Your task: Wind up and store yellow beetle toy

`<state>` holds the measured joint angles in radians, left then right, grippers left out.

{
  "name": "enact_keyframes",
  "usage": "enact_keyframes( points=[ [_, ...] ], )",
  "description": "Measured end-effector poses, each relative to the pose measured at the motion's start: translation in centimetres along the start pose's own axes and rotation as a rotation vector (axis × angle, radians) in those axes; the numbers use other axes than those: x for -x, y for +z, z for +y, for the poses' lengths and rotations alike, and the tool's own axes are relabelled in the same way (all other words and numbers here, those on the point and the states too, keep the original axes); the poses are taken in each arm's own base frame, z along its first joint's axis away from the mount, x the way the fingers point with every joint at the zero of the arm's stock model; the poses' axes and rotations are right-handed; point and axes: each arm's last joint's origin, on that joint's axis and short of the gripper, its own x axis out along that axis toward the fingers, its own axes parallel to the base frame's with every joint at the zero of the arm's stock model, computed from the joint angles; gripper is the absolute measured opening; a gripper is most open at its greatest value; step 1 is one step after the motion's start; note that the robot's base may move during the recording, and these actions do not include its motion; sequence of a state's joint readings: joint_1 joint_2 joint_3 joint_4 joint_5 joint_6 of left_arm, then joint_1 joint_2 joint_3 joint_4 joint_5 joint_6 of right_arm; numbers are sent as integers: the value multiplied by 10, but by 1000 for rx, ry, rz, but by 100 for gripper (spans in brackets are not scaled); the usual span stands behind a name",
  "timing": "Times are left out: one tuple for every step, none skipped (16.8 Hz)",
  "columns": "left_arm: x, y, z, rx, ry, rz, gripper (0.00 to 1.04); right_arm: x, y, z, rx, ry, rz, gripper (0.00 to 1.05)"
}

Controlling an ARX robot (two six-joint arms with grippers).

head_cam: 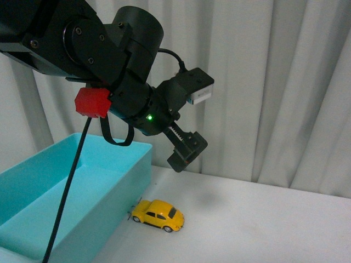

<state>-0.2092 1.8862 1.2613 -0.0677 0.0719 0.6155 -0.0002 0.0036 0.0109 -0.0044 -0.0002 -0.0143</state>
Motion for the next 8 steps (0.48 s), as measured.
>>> enact_keyframes(
  points=[
    [-3,2,-4,-68,-28,22,98,0,0,0,0,0,0,98],
    [-9,0,-13,-197,-90,77,98,0,0,0,0,0,0,98],
    [-18,-4,-20,-314,-151,128,98,0,0,0,0,0,0,98],
    [-26,-9,-23,-399,-186,171,98,0,0,0,0,0,0,98],
    [-31,-12,-24,-459,-196,209,98,0,0,0,0,0,0,98],
    [-34,-15,-24,-521,-207,243,98,0,0,0,0,0,0,98],
    [-37,-18,-23,-575,-215,269,98,0,0,0,0,0,0,98],
    [-41,-22,-22,-647,-220,306,98,0,0,0,0,0,0,98]
  ],
)
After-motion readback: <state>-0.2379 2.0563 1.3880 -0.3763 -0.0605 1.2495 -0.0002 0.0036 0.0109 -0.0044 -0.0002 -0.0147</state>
